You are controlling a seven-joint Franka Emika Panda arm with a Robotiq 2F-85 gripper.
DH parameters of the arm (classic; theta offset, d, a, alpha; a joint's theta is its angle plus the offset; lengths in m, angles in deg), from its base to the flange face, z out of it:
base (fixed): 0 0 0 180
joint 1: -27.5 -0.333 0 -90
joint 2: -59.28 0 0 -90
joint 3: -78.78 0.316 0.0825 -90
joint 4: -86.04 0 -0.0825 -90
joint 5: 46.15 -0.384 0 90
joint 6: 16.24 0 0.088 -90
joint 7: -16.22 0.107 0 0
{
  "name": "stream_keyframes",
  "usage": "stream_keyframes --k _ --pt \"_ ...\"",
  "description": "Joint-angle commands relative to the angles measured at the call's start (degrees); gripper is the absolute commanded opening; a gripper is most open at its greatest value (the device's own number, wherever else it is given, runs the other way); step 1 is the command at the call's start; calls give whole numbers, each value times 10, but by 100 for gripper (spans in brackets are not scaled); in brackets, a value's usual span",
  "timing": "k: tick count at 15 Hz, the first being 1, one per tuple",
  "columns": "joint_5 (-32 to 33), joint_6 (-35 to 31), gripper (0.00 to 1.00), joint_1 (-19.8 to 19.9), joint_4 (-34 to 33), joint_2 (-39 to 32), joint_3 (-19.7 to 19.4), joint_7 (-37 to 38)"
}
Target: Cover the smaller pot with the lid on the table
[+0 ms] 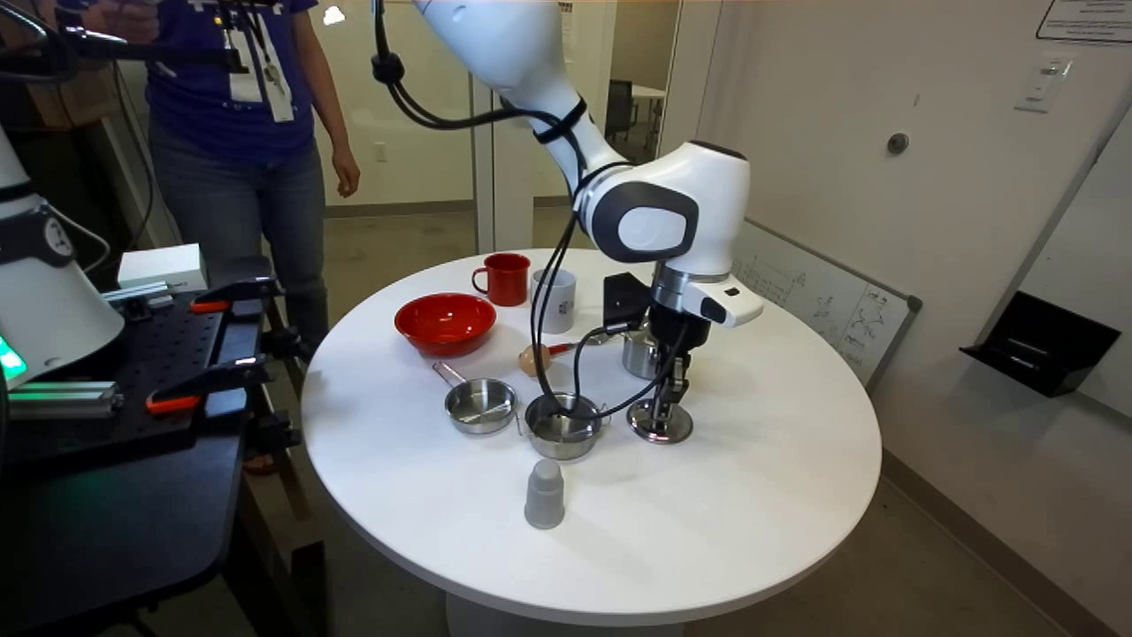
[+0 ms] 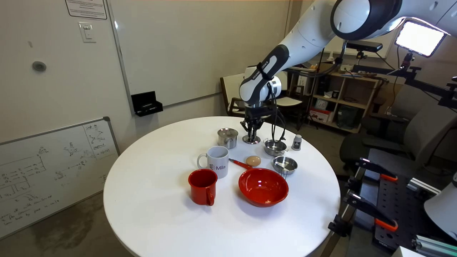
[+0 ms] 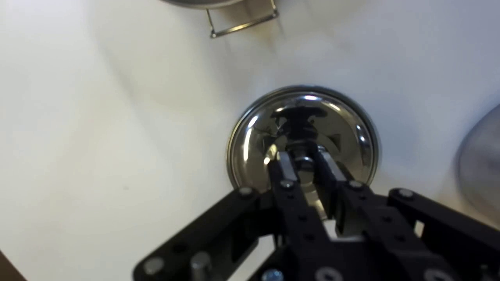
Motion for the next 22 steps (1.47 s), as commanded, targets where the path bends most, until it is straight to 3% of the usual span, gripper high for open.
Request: stream_keyframes --k 1,10,17,22 --pt "-6 -12 5 -13 19 20 -19 13" --pt "18 -19 5 -63 105 118 -60 33" --pt "51 6 5 -144 245 223 -117 141" --pt "44 47 5 -154 314 262 -107 186"
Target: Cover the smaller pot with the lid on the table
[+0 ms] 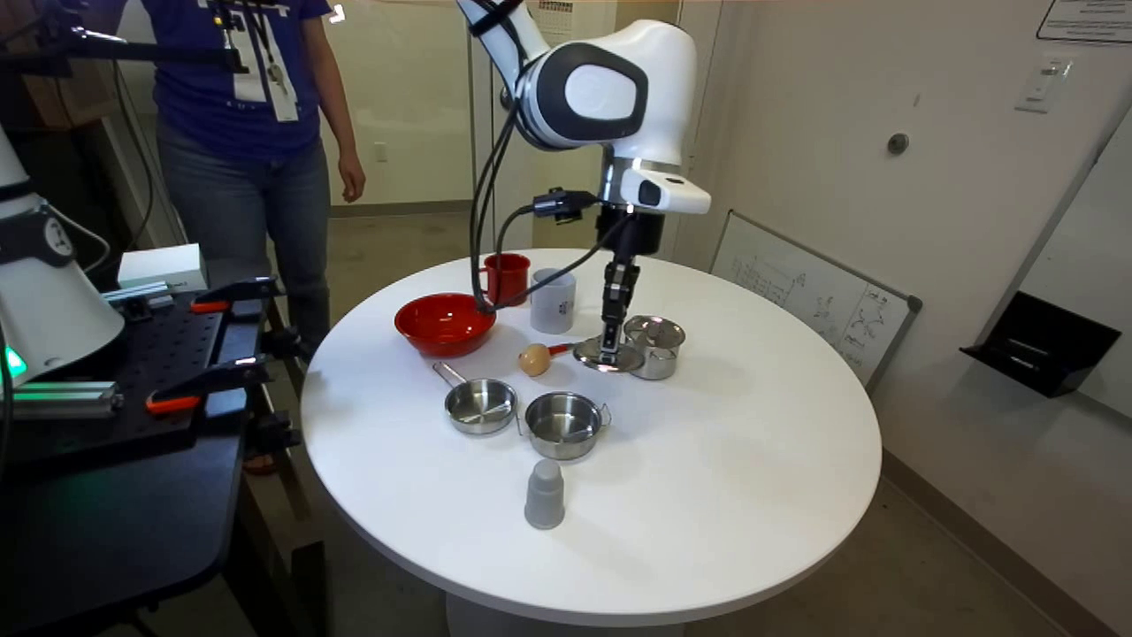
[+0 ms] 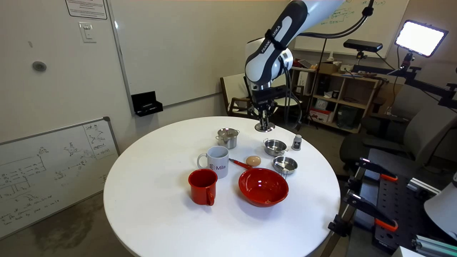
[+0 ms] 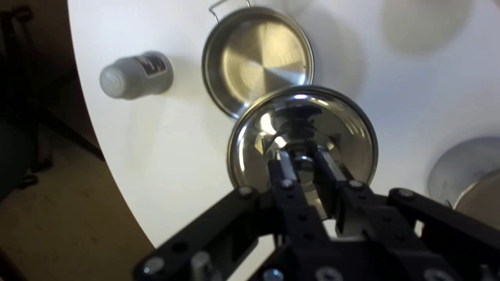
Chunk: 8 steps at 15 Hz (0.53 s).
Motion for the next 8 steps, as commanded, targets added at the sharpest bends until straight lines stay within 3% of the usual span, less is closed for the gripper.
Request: stream_keyframes --k 1,7,8 --pt "8 7 19 6 12 8 9 12" --pt "7 9 19 5 37 21 11 20" --pt "7 9 5 5 37 22 11 20"
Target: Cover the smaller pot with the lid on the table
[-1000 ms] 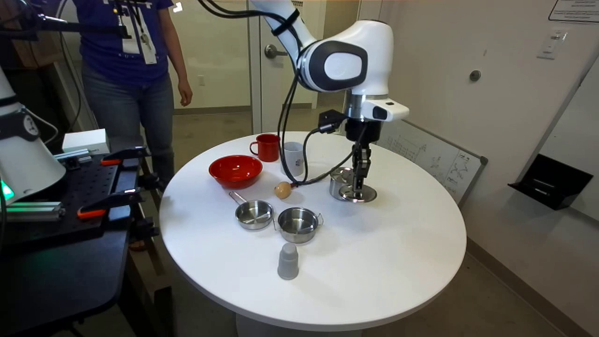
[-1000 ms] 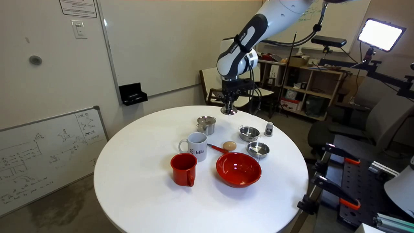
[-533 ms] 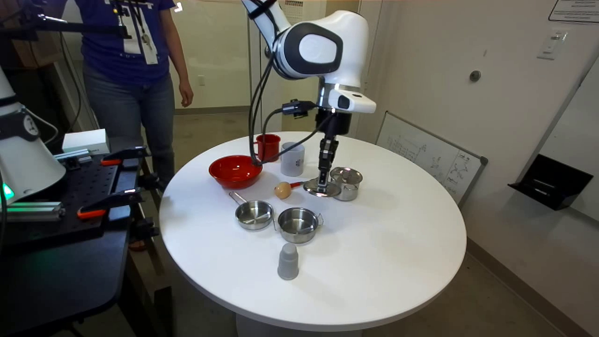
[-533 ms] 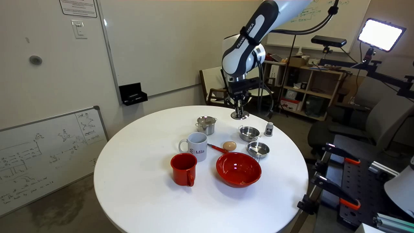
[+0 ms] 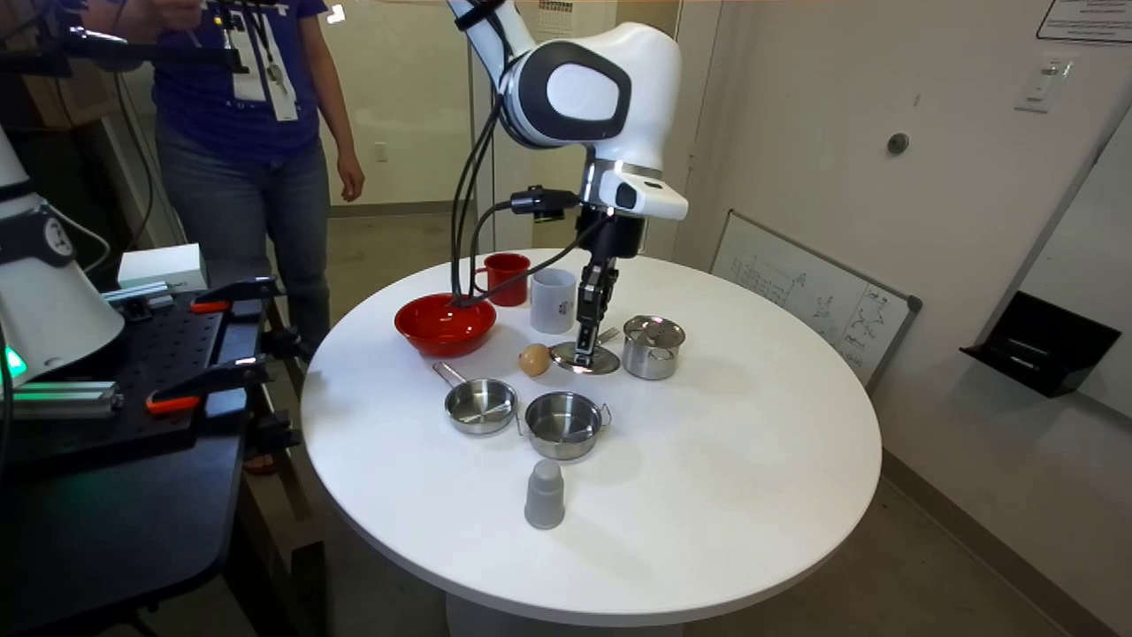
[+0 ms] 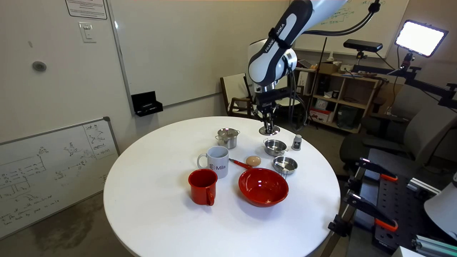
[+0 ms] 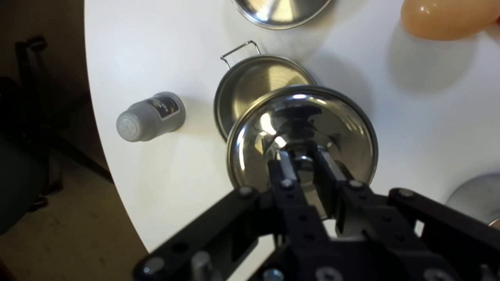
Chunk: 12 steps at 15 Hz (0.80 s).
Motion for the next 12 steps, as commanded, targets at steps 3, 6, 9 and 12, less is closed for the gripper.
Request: stream_keyframes --k 3,6,9,12 --pt "-4 -10 5 18 10 0 7 14" --pt "-12 -15 5 26 29 2 5 28" --pt "-28 -30 5 39 46 -1 10 42" --pt "-48 -50 5 46 56 -6 19 45"
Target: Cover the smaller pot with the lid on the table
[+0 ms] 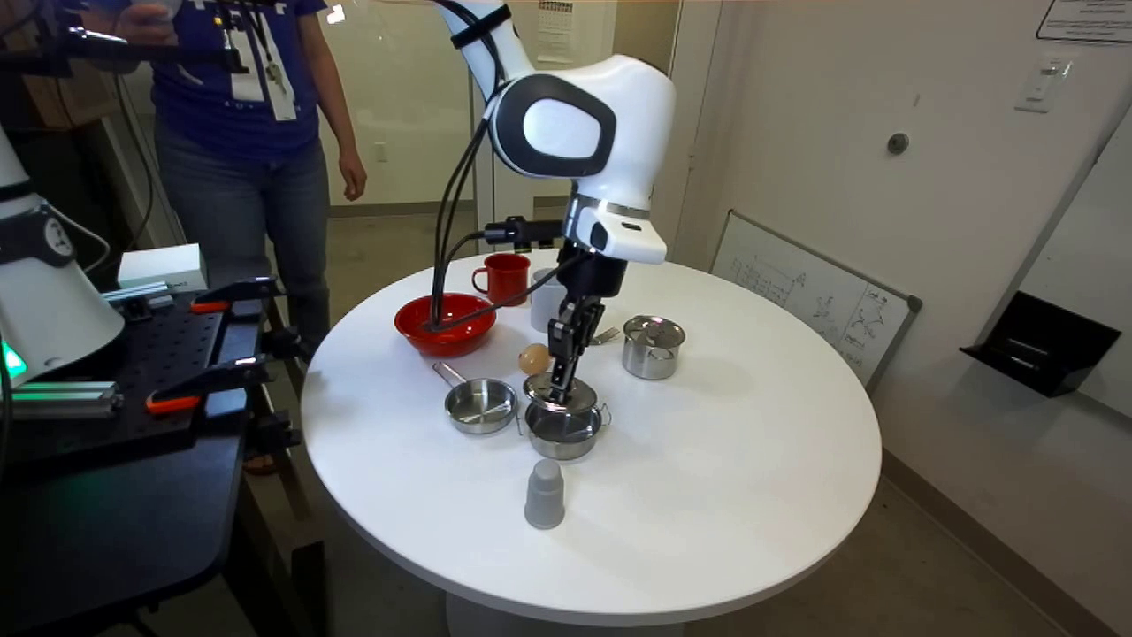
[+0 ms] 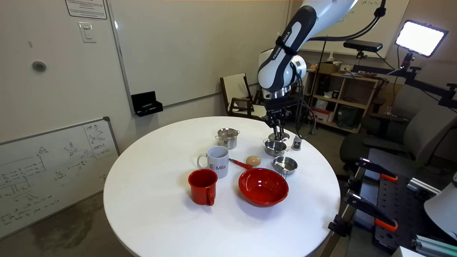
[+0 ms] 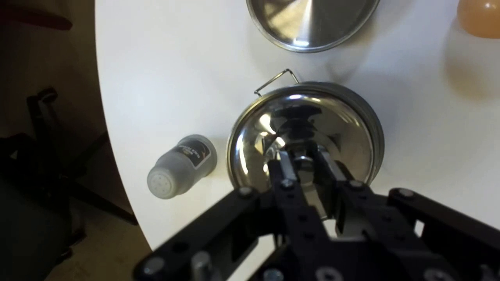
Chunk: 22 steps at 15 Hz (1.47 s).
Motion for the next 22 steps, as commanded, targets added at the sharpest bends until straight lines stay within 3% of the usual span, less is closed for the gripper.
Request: stream_keyframes --k 1,13,22 --pt "-27 -32 5 10 19 -1 15 14" --pt "-53 -97 5 5 34 -23 14 51" --pt "-52 -109 5 4 30 -32 12 67"
